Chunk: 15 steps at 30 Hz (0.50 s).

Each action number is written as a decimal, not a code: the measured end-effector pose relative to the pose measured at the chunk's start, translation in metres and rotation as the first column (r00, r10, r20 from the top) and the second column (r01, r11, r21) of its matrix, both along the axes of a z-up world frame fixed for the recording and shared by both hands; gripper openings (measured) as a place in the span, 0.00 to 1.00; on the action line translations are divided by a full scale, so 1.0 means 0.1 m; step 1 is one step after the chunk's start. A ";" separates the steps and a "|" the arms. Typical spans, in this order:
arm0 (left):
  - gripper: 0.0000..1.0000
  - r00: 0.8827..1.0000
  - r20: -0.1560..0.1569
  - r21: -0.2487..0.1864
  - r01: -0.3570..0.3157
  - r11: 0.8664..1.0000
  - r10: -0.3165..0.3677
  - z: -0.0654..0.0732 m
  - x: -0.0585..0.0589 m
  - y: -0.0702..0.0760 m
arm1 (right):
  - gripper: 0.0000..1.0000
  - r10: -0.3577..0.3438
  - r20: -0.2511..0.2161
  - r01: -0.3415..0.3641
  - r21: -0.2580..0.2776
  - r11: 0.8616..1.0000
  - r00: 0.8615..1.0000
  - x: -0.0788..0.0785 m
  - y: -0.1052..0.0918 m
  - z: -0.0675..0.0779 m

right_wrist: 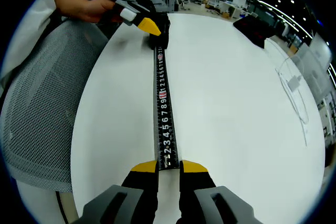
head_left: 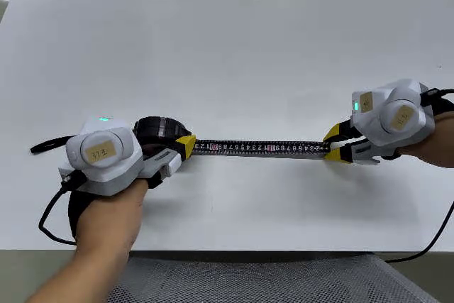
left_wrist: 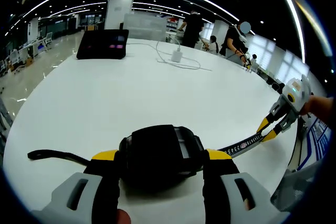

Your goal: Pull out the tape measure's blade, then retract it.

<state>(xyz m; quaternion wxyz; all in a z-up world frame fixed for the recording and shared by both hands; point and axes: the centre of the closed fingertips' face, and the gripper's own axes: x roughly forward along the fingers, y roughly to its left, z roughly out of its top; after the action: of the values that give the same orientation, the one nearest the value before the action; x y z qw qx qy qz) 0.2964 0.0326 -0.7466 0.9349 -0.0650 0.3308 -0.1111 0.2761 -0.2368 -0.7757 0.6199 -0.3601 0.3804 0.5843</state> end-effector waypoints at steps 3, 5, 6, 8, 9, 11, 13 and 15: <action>0.59 1.000 -0.007 0.008 0.003 1.000 -0.003 0.00 0.00 0.00 | 0.11 -0.002 -0.002 0.002 0.000 1.000 1.000 0.00 0.00 0.00; 0.59 1.000 -0.010 0.011 0.003 1.000 -0.003 0.00 0.00 0.00 | 0.11 -0.001 -0.001 0.001 -0.001 1.000 1.000 0.00 0.00 0.00; 0.59 1.000 -0.013 0.013 0.003 1.000 -0.003 0.00 0.00 0.00 | 0.11 -0.003 -0.002 0.003 -0.001 1.000 1.000 0.00 0.00 0.00; 0.59 1.000 -0.016 0.014 0.003 1.000 -0.003 0.00 -0.01 0.00 | 0.11 -0.003 -0.002 0.003 -0.001 1.000 1.000 0.00 0.00 0.00; 0.59 1.000 -0.019 0.015 0.004 1.000 -0.004 0.00 -0.01 0.00 | 0.11 -0.004 -0.004 0.004 -0.001 1.000 1.000 0.00 0.00 0.00; 0.58 1.000 -0.024 0.017 0.005 1.000 -0.005 0.00 -0.01 0.00 | 0.11 -0.005 -0.010 0.005 -0.002 1.000 1.000 0.00 0.00 0.01; 0.58 1.000 -0.028 0.016 0.006 1.000 -0.005 0.00 -0.01 0.00 | 0.10 -0.009 -0.014 0.009 -0.002 1.000 1.000 0.00 0.00 0.01; 0.58 1.000 -0.029 0.017 0.008 1.000 -0.007 -0.01 -0.01 0.00 | 0.10 -0.007 -0.014 0.007 -0.003 1.000 1.000 -0.01 0.00 0.01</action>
<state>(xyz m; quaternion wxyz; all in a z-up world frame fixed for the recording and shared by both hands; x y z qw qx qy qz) 0.2955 0.0330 -0.7472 0.9301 -0.0574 0.3456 -0.1107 0.2756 -0.2372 -0.7745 0.6188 -0.3556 0.3866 0.5842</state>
